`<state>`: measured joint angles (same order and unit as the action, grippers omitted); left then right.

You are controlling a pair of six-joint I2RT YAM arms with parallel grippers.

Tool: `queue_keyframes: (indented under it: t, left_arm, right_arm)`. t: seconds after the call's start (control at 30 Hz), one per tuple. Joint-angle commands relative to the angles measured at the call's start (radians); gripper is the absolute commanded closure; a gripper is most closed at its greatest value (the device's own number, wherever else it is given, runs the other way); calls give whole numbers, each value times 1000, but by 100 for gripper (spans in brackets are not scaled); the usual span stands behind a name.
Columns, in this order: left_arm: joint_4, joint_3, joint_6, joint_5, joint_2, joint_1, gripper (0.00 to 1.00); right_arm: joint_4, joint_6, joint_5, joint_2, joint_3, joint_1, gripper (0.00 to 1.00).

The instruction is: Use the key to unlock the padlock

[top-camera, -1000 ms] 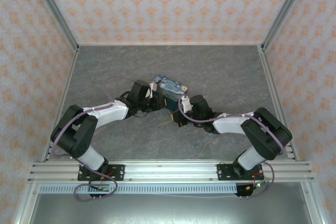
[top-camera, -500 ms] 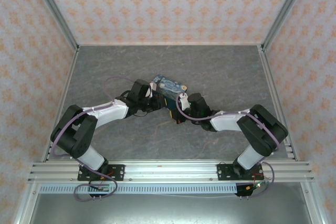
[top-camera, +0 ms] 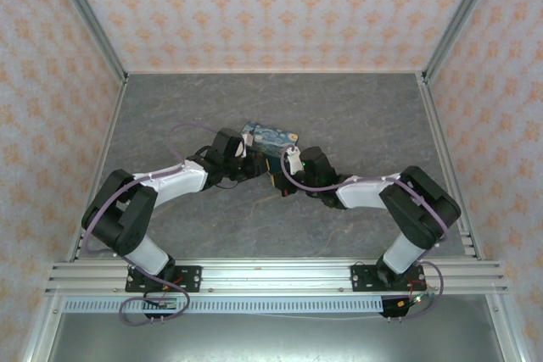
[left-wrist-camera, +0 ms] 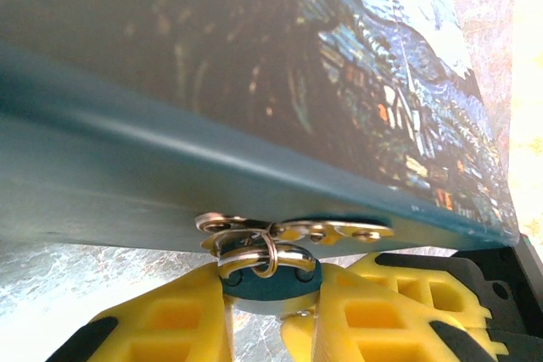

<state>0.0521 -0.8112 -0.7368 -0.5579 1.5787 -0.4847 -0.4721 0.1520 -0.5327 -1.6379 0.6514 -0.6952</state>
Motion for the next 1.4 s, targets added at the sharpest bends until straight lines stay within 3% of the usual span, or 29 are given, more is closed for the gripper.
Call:
queue_keyframes:
  t: [0.0,1.37]
  left_arm:
    - [0,-28,-9,-1,-23,-6,76]
    - [-92,-52,-73,-42,-34,-8,77]
  right_arm:
    - [-29,-17,19,-16,27,-7,100]
    - [-212,-43,121,40,-17,-13,100]
